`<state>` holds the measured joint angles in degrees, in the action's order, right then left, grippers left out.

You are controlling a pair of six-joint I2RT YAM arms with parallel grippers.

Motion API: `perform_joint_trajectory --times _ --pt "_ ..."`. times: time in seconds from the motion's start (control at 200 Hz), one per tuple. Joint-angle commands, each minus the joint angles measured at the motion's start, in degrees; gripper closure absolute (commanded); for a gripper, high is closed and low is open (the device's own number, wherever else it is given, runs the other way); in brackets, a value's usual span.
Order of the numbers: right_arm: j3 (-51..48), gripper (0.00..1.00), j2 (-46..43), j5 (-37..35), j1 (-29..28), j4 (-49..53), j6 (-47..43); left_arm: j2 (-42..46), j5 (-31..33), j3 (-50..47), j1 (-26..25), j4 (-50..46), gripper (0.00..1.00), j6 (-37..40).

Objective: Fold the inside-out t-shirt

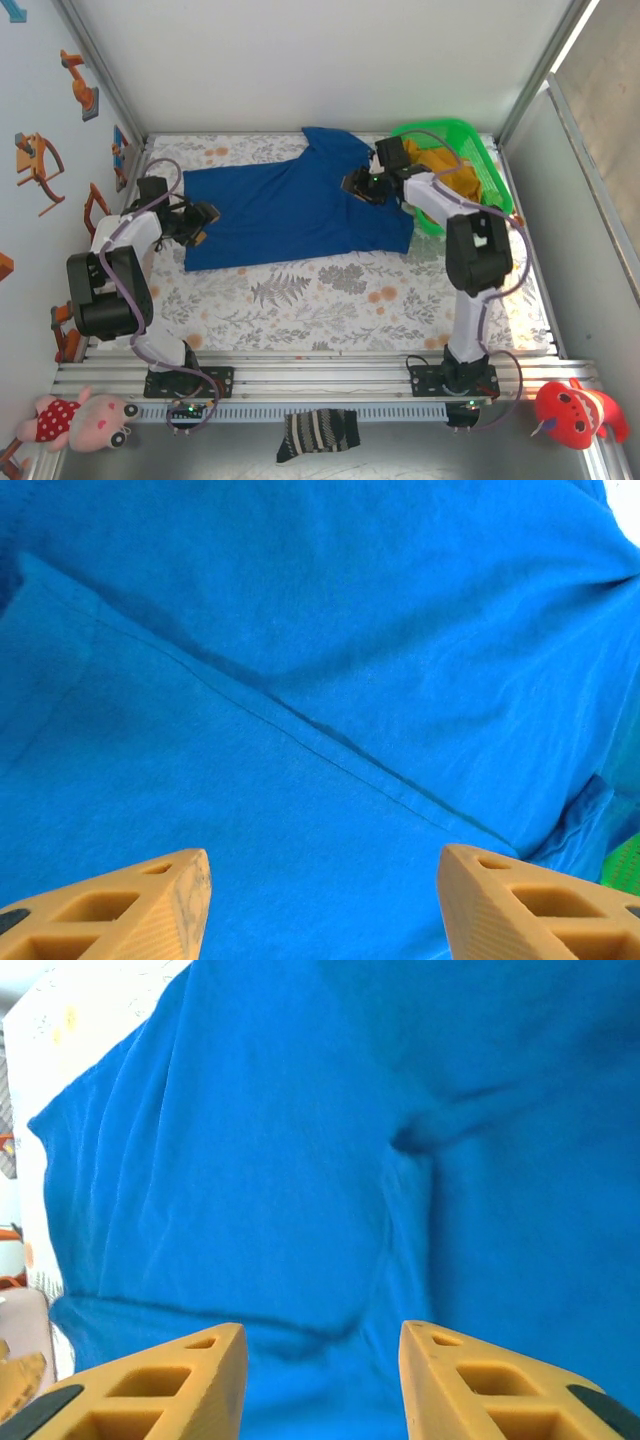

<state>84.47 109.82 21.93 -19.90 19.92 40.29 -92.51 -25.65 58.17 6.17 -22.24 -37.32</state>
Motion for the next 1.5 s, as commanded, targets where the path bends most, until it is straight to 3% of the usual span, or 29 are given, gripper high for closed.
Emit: perform_joint_trajectory --times 0.0,0.19,0.315,0.776,0.906,0.976,1.067,1.122,1.492 --pt "-7.0 0.56 -11.2 -9.4 0.7 6.2 -4.4 4.6 1.5 0.5 1.4 -4.4 0.38 -0.5" --pt "-17.7 0.49 -18.1 -17.5 1.9 11.0 -7.6 9.6 1.8 -3.3 4.1 -10.1 0.33 1.2" --pt "-21.7 0.48 -18.2 -18.7 3.3 10.6 -8.5 11.3 2.5 -5.9 5.1 -11.3 0.29 2.1" --pt "-23.8 0.49 -10.7 -19.7 3.9 7.1 -6.7 5.1 4.9 -10.8 4.9 -8.9 0.26 -1.0" --pt "-24.7 0.55 -9.4 -19.6 3.9 6.5 -6.5 0.8 4.0 -9.8 4.9 -6.9 0.27 -1.5" --pt "-25.4 0.71 -8.9 -19.8 4.0 6.5 -6.4 -2.0 3.4 -8.4 5.1 -6.1 0.38 -1.5" --pt "-27.1 1.00 -9.7 -19.7 4.5 6.5 -6.1 -4.4 2.3 -7.0 5.6 -4.9 0.76 -0.7" --pt "-28.5 1.00 -11.3 -19.5 4.7 6.5 -6.0 -4.9 1.2 -6.6 6.0 -4.2 1.00 -0.7" --pt "-38.0 1.00 -28.9 -18.4 4.9 10.2 -3.8 5.2 0.7 -11.6 9.0 -5.1 1.00 -1.9"
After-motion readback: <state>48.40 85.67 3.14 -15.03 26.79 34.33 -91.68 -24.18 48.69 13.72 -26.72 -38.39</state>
